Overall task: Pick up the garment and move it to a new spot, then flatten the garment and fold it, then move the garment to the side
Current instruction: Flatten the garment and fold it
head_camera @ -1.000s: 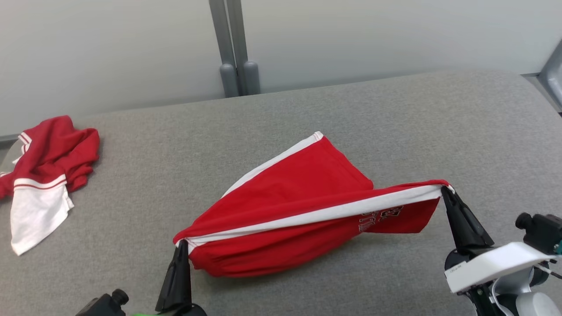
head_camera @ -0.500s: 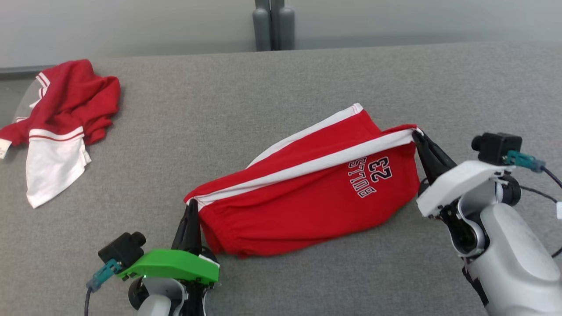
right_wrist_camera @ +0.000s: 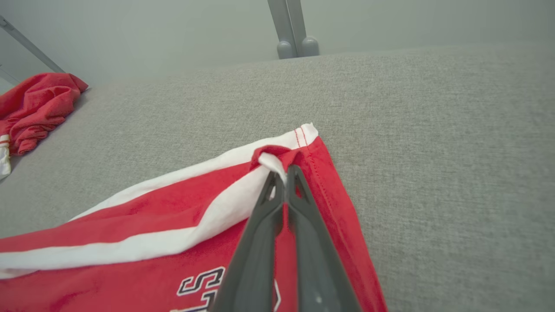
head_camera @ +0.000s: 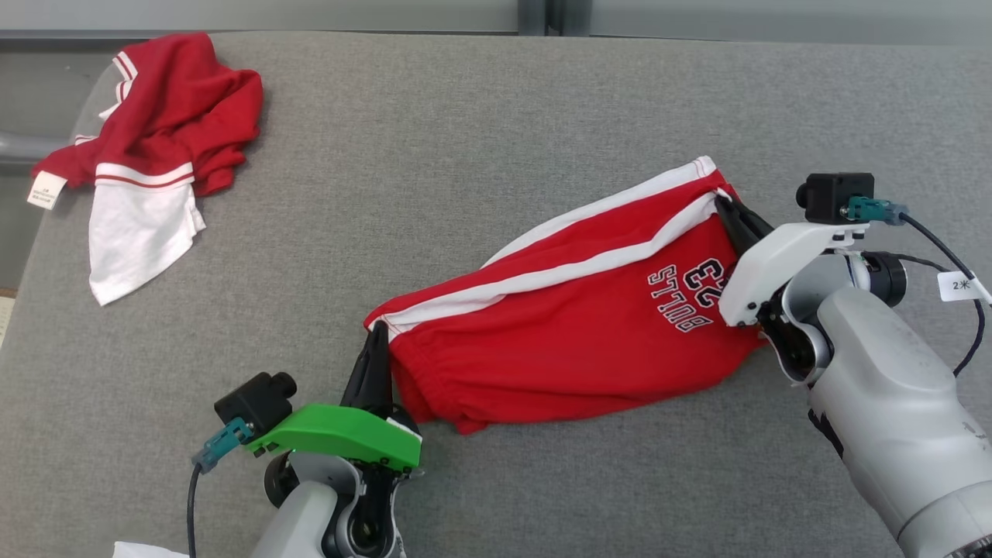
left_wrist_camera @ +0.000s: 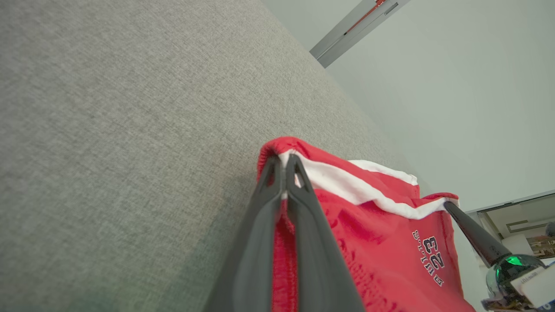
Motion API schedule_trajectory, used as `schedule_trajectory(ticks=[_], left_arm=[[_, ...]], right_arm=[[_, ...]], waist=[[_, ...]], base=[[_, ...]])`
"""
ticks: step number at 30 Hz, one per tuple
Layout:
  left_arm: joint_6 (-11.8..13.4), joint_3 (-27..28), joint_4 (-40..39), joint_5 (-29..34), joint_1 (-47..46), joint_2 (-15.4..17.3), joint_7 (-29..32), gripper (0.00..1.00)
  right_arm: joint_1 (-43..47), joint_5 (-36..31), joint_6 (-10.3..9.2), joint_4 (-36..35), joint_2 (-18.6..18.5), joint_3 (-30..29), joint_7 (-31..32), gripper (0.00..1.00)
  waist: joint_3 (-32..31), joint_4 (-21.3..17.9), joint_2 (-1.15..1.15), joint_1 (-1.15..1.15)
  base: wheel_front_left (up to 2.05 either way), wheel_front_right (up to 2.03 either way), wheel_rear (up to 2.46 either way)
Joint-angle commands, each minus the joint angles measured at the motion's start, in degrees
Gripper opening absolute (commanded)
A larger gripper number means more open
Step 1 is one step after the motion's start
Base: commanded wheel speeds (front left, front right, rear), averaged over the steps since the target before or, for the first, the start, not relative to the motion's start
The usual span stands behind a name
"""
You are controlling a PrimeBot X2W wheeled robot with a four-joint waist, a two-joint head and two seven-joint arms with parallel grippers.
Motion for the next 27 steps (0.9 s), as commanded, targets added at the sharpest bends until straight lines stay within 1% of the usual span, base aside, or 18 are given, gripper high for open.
schedule_trajectory(ticks=[1, 4, 5, 6, 7, 9, 10, 11, 12, 13, 15, 19, 22, 27], left_arm=[[-0.2, -0.4, -0.4, -0.6, -1.0, 0.2, -0.3, 0.00], [0.2, -1.2, -0.8, -0.9, -1.3, 0.2, -0.5, 0.00], [0.3, -1.4, -1.0, -1.0, -1.4, 0.2, -0.5, 0.00], [0.4, -1.6, -1.1, -1.0, -1.4, 0.2, -0.5, 0.00], [0.5, -1.7, -1.2, -1.2, -1.4, 0.2, -0.5, 0.00], [0.7, -1.6, -1.7, -1.2, -1.2, 0.2, -0.5, 0.00], [0.7, -1.4, -2.0, -1.3, -1.1, 0.2, -0.5, 0.05], [0.9, -1.3, -2.3, -1.3, -0.9, 0.2, -0.5, 0.29], [1.0, -1.0, -2.8, -1.0, -0.8, 0.2, -0.5, 0.71], [1.1, -0.8, -3.4, -0.4, -0.5, 0.2, -0.5, 1.00], [1.1, -0.3, -4.6, 0.4, 0.0, 0.2, -0.5, 1.00], [0.5, 0.9, -7.1, 3.6, 1.3, 0.2, -0.5, 1.00], [0.0, 1.9, -9.2, 7.1, 2.3, 0.2, -0.5, 1.00], [-0.5, 4.6, -13.6, 13.1, 5.0, 0.2, -0.5, 1.00]], right_arm=[[-1.8, 0.7, -0.02, 2.0, 0.2, 0.5, -0.8, 0.00], [-4.3, 0.7, -0.02, 5.9, 0.4, 1.4, -2.5, 0.00], [-5.1, 1.0, -0.02, 7.3, 0.6, 1.7, -3.1, 0.05], [-5.8, 1.0, -0.02, 8.5, 0.7, 1.8, -3.7, 0.23], [-6.6, 1.0, -0.02, 9.9, 0.7, 2.0, -4.3, 0.34], [-7.7, 0.9, -0.03, 12.3, 0.9, 2.4, -5.4, 0.37], [-8.1, 0.9, -0.03, 13.3, 0.9, 2.5, -5.8, 0.43], [-8.5, 1.0, -0.03, 14.3, 0.9, 2.6, -6.3, 0.51], [-9.0, 1.0, -0.03, 15.5, 0.9, 2.7, -6.9, 1.00], [-9.4, 1.0, -0.03, 16.6, 0.9, 2.6, -7.6, 1.00], [-9.9, 1.2, -0.03, 18.1, 1.1, 2.6, -8.5, 1.00], [-10.2, 2.0, -0.03, 19.6, 0.9, 2.9, -9.8, 1.00], [-9.4, 2.7, -0.03, 19.5, 0.5, 3.6, -10.3, 1.00], [-7.6, 3.9, -0.02, 17.9, -1.1, 6.5, -10.1, 1.00]], waist=[[0.4, 1.1, 0.00, 0.00], [0.4, 1.8, 0.00, 0.00], [0.4, 2.0, 0.00, 0.00], [0.4, 2.1, 0.00, 0.00], [0.4, 2.3, 0.00, 0.00], [0.3, 2.6, 0.00, 0.00], [0.2, 2.8, 0.00, 0.00], [0.2, 2.9, 0.00, 0.00], [0.1, 3.0, 0.00, 0.00], [0.0, 3.0, 0.00, 0.00], [-0.2, 3.1, 0.00, 0.00], [-1.0, 2.8, 0.00, 0.00], [-1.8, 2.6, 0.00, 0.00], [-3.7, 1.8, 0.00, 0.00]], base=[[0.00, 0.00, 0.00], [0.00, 0.00, 0.00], [0.00, 0.00, 0.00], [0.00, 0.00, 0.00], [0.00, 0.00, 0.00], [0.00, 0.00, 0.00], [0.00, 0.00, 0.00], [0.00, 0.00, 0.00], [0.00, 0.00, 0.00], [0.00, 0.00, 0.00], [0.00, 0.00, 0.00], [0.00, 0.00, 0.00], [0.00, 0.00, 0.00], [0.00, 0.00, 0.00]])
